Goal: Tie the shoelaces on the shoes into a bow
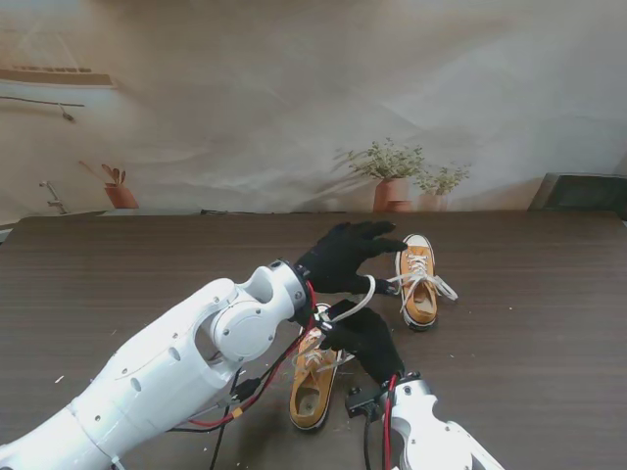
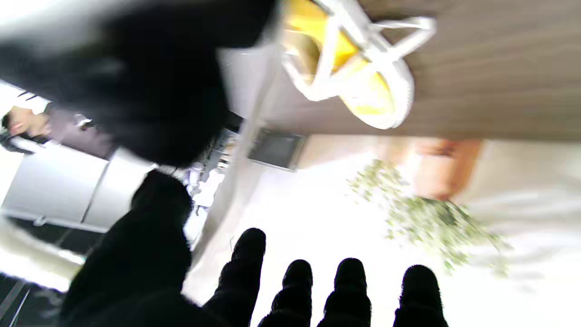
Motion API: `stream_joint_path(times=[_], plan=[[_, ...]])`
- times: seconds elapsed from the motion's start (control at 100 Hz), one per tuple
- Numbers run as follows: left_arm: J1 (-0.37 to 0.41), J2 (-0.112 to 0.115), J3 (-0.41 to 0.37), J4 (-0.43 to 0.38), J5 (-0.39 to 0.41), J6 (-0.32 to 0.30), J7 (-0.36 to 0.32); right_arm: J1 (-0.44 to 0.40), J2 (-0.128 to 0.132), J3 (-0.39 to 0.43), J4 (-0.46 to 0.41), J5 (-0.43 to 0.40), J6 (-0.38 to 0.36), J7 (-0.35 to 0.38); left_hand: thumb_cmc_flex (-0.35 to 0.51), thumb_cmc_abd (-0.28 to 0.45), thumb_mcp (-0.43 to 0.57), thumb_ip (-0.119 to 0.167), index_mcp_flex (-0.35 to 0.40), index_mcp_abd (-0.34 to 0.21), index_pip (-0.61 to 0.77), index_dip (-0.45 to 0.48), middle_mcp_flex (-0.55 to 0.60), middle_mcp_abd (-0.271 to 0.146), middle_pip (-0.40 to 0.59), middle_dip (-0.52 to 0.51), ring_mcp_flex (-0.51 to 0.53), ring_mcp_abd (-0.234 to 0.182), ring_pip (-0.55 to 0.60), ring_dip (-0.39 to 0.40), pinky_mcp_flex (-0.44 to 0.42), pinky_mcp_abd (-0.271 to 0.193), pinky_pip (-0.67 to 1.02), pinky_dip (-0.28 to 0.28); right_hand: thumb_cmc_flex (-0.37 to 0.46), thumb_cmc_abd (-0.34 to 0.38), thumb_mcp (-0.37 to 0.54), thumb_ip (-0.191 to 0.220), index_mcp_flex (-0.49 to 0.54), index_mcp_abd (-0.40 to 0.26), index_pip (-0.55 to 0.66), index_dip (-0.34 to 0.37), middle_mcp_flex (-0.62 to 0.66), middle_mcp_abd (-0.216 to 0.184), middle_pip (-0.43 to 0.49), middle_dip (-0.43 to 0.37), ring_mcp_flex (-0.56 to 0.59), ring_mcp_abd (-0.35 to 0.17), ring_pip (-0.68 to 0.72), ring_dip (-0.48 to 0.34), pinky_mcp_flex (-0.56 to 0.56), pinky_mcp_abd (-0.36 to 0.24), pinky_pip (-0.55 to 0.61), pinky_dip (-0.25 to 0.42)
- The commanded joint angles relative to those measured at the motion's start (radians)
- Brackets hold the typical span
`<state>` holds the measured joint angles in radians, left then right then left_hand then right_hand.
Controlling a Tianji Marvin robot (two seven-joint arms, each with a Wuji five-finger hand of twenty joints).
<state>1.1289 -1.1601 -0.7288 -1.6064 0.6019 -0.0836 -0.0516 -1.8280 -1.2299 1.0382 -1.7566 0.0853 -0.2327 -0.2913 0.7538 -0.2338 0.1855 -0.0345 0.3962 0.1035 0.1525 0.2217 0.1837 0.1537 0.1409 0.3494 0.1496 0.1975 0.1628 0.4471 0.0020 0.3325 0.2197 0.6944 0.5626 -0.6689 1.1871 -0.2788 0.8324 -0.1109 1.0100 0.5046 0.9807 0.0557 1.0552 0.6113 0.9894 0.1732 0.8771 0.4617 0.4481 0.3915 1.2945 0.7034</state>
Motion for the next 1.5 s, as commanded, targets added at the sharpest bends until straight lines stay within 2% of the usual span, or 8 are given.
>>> stream_joint_path(times=[0.0,0.31,0.35,0.42,0.75,1.03,1.22,1.49], plan=[[0.027,0.018,-0.021,0.029,0.022,0.018,0.041,-0.006,-0.002,-0.003,-0.001,-0.008,-0.015,0.005,-0.056,0.076,-0.126,0.008,-0.024,-0.007,-0.018,-0.021,-0.024,-0.001,-0.015,-0.006,-0.025,-0.004,-0.014,-0.001,-0.012,-0.035,-0.02,0.025,0.04,-0.045,0.012,-0.018,0.048,-0.131,0.1,0.051,-0.001,-0.027,0.014,0.0,-0.007,-0.022,-0.014,-0.005,-0.005,-0.015,-0.011,-0.001],[0.034,0.016,-0.051,0.103,0.121,-0.008,0.145,-0.006,0.003,0.006,0.001,0.0,-0.031,0.024,0.003,-0.043,-0.131,-0.001,0.13,-0.01,0.049,-0.004,0.162,0.01,0.101,0.033,0.097,0.027,0.063,0.045,0.074,0.028,0.014,0.043,0.045,-0.046,0.009,-0.017,0.049,-0.133,0.102,0.049,0.002,-0.027,0.005,-0.006,-0.009,-0.023,-0.025,-0.008,-0.01,-0.016,-0.024,-0.007],[0.025,0.023,-0.05,0.106,0.13,-0.019,0.128,-0.009,0.004,0.011,-0.002,0.005,-0.031,0.028,-0.159,-0.157,0.262,-0.055,0.138,-0.015,0.074,-0.013,0.173,0.004,0.115,0.02,0.097,0.025,0.089,0.031,0.085,0.033,0.008,0.034,0.046,-0.044,0.009,-0.017,0.048,-0.132,0.103,0.05,0.003,-0.027,0.005,-0.006,-0.009,-0.024,-0.026,-0.008,-0.01,-0.016,-0.024,-0.008],[0.008,0.033,-0.046,0.113,0.151,-0.039,0.092,-0.015,0.004,0.019,-0.009,0.018,-0.029,0.03,-0.184,-0.262,0.406,-0.074,0.151,-0.023,0.087,-0.011,0.18,0.0,0.118,0.015,0.096,0.018,0.098,0.018,0.093,0.032,0.004,0.024,0.047,-0.045,0.009,-0.017,0.048,-0.131,0.104,0.051,0.004,-0.028,0.006,-0.005,-0.009,-0.024,-0.027,-0.008,-0.009,-0.016,-0.025,-0.008],[-0.041,0.073,-0.046,0.108,0.15,-0.14,-0.083,-0.032,0.004,0.048,-0.024,0.04,-0.026,0.027,-0.398,-0.383,0.57,-0.139,0.126,-0.025,0.055,-0.028,0.16,-0.024,0.094,-0.002,0.074,-0.007,0.08,-0.021,0.077,0.014,-0.011,-0.008,0.05,-0.041,0.006,-0.016,0.048,-0.127,0.102,0.052,0.006,-0.023,0.004,-0.006,-0.009,-0.022,-0.031,-0.008,-0.012,-0.016,-0.029,-0.011],[0.082,0.049,-0.135,0.113,0.126,-0.047,0.064,-0.031,0.0,0.048,-0.025,0.031,-0.016,0.01,-0.01,0.083,0.0,-0.015,0.178,-0.056,0.125,0.012,0.277,-0.009,0.134,0.033,0.168,0.022,0.124,0.02,0.123,0.053,0.021,0.031,0.053,-0.038,-0.001,-0.016,0.046,-0.122,0.099,0.051,0.006,-0.017,0.001,-0.009,-0.007,-0.017,-0.03,-0.006,-0.013,-0.014,-0.03,-0.012],[0.193,0.006,-0.223,0.121,-0.037,-0.024,0.189,-0.022,-0.001,0.043,-0.016,0.013,-0.016,0.003,0.275,0.149,-0.142,-0.009,0.211,-0.09,0.199,0.032,0.329,-0.01,0.177,0.05,0.204,0.036,0.176,0.033,0.142,0.074,0.035,0.06,0.052,-0.035,-0.006,-0.015,0.046,-0.123,0.097,0.049,0.009,-0.014,0.0,-0.012,-0.006,-0.015,-0.031,-0.006,-0.014,-0.011,-0.032,-0.013],[0.245,-0.013,-0.305,0.113,-0.173,0.09,0.195,-0.014,-0.002,0.038,-0.008,0.022,-0.009,0.008,0.354,0.121,-0.15,-0.003,0.226,-0.09,0.207,0.042,0.33,0.001,0.17,0.049,0.193,0.052,0.164,0.029,0.114,0.071,0.031,0.068,0.053,-0.033,-0.01,-0.014,0.047,-0.119,0.096,0.046,0.012,-0.012,-0.001,-0.014,-0.005,-0.011,-0.033,-0.006,-0.015,-0.007,-0.035,-0.014]])
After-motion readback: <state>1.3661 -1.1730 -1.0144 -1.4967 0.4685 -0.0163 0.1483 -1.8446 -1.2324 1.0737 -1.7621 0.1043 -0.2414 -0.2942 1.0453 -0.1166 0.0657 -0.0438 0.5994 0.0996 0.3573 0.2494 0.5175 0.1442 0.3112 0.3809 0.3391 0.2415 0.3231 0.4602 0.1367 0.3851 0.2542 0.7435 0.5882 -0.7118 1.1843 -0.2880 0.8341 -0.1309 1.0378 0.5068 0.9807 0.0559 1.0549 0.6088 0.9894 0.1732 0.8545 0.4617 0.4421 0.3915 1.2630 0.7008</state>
